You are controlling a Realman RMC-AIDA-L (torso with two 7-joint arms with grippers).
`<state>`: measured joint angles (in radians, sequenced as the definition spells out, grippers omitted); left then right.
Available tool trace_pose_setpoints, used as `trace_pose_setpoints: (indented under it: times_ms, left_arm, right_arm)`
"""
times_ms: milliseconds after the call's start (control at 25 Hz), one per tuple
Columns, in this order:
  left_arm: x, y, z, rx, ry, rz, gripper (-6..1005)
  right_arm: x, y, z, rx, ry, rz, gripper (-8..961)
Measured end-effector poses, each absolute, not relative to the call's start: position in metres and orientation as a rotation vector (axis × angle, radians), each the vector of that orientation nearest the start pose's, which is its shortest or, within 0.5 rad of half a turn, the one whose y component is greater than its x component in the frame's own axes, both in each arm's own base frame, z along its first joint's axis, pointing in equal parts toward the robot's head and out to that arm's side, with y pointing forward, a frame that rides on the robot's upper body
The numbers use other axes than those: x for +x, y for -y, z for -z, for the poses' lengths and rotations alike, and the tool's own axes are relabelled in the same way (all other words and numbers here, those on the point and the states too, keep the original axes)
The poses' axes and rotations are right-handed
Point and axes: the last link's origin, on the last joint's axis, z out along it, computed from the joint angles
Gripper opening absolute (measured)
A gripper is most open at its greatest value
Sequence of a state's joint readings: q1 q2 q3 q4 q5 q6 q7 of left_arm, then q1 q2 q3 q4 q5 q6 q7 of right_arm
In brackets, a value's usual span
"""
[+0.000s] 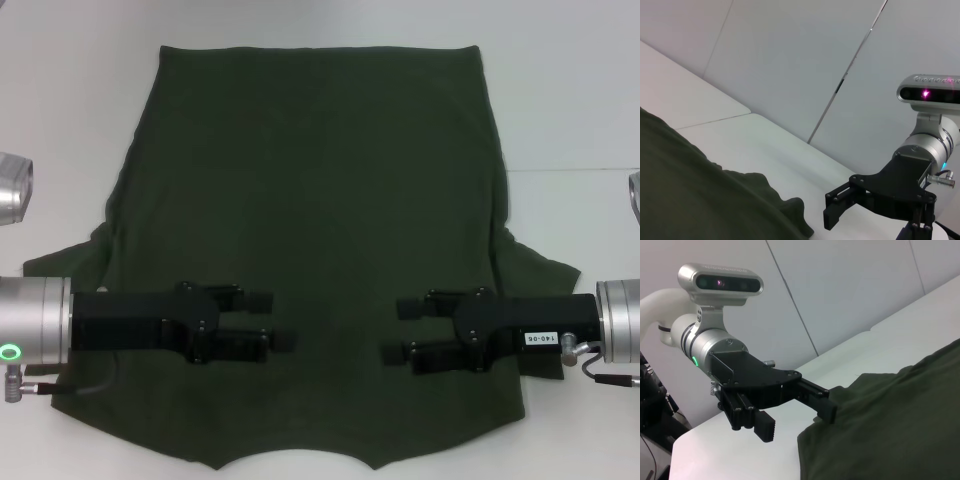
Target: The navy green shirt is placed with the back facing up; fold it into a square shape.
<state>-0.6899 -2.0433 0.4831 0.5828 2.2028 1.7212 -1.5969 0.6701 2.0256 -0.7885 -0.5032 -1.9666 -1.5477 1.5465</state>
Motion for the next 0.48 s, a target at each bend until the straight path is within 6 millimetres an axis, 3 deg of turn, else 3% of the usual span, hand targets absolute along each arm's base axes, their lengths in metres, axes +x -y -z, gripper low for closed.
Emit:
trace_pose_setpoints:
  times_ms: [480]
  left_arm:
    - [-0.2319, -0.3446, -0.0103, -2.853, 0.873, 0.782, 846]
  right_arm:
    - [0.2283, -0.3497, 0.0158, -2.863, -0.812, -0.735, 912]
